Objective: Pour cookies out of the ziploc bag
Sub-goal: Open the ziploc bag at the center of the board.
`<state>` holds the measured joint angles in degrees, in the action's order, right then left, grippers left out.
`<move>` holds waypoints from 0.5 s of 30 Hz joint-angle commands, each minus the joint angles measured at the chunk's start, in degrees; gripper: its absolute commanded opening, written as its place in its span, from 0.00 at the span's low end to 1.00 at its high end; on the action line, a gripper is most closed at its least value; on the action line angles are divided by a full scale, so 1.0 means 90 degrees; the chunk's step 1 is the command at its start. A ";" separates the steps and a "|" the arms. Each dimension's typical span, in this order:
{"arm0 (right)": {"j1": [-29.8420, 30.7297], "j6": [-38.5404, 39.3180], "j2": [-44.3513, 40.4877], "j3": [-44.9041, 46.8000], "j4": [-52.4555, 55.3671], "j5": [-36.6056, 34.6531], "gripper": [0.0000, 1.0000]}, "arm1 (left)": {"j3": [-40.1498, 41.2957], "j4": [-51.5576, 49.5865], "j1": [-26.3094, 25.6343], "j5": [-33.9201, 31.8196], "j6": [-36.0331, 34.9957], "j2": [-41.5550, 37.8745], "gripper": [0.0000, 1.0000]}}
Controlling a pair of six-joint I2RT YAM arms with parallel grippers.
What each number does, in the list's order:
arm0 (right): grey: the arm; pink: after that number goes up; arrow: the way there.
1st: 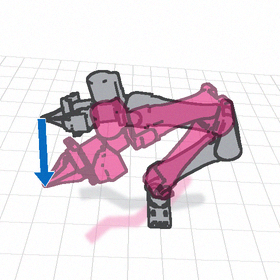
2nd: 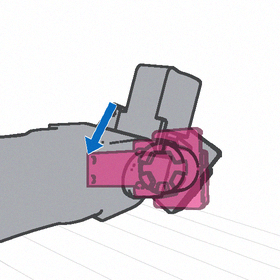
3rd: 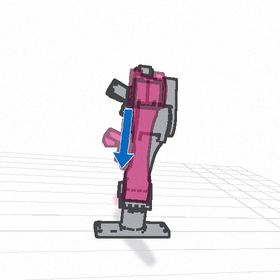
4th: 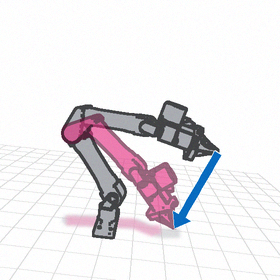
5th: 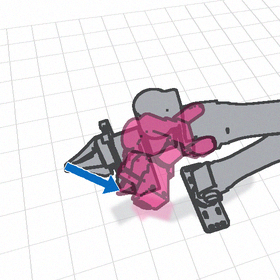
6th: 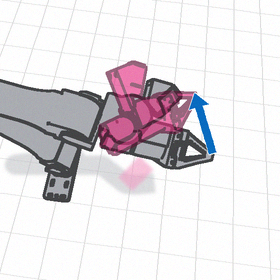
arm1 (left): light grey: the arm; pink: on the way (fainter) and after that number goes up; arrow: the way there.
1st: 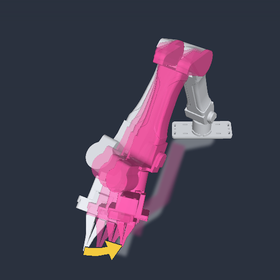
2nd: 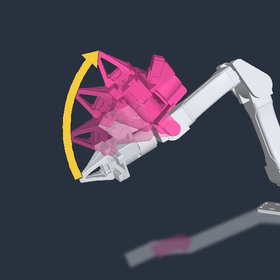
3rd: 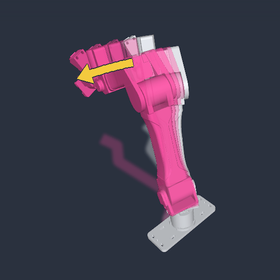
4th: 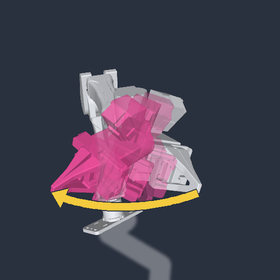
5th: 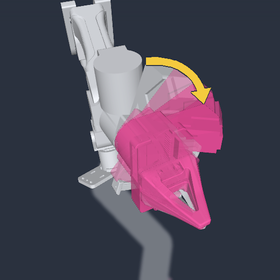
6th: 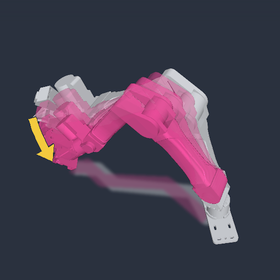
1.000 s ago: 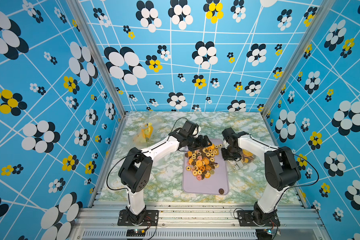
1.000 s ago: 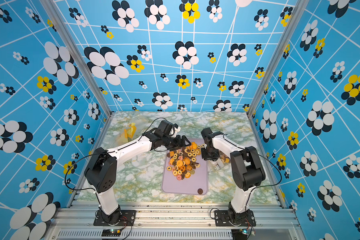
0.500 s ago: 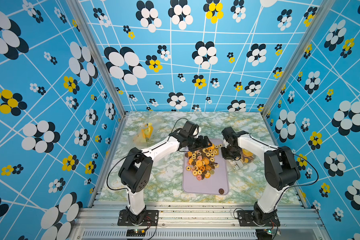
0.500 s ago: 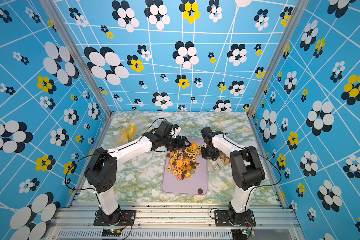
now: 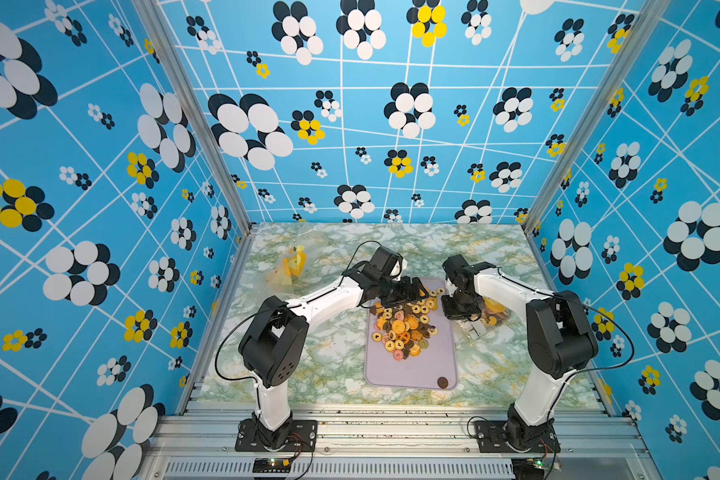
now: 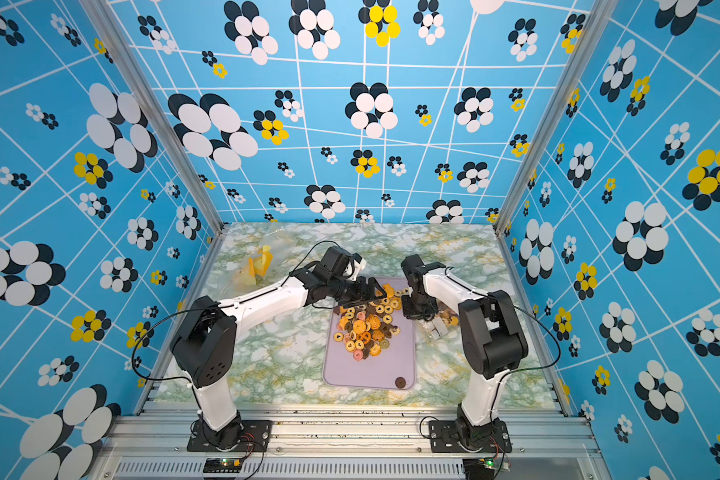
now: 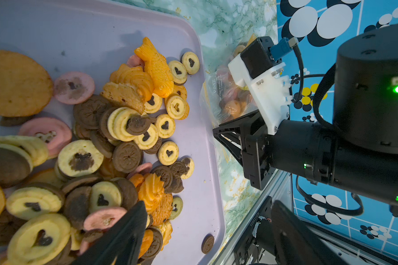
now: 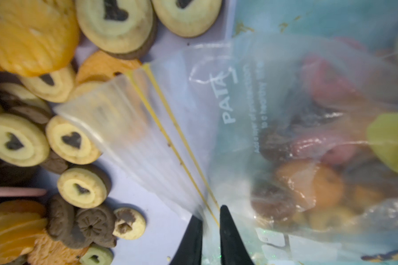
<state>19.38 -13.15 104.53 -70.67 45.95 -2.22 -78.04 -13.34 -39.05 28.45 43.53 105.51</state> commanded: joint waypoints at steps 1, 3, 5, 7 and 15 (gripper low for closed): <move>0.0015 0.0050 0.0075 -0.0097 0.0001 0.0115 0.14 | 0.0093 0.0028 -0.0035 -0.0110 -0.0012 -0.0112 0.87; 0.0015 0.0042 0.0056 -0.0107 0.0008 0.0110 0.09 | 0.0110 0.0034 -0.0035 -0.0123 -0.0013 -0.0122 0.87; 0.0003 0.0035 0.0009 -0.0107 0.0003 0.0100 0.04 | 0.0131 0.0052 -0.0029 -0.0141 -0.0012 -0.0132 0.87; -0.0025 0.0042 -0.0013 -0.0106 0.0003 0.0123 0.01 | 0.0135 0.0048 -0.0043 -0.0143 -0.0012 -0.0122 0.87; -0.0374 0.0025 -0.0161 -0.0024 -0.0150 0.0580 0.00 | -0.0031 0.0141 -0.0138 -0.0077 -0.0017 0.0044 0.86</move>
<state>17.41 -12.67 104.49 -70.67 45.47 0.75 -78.04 -13.28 -39.48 27.81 43.53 105.51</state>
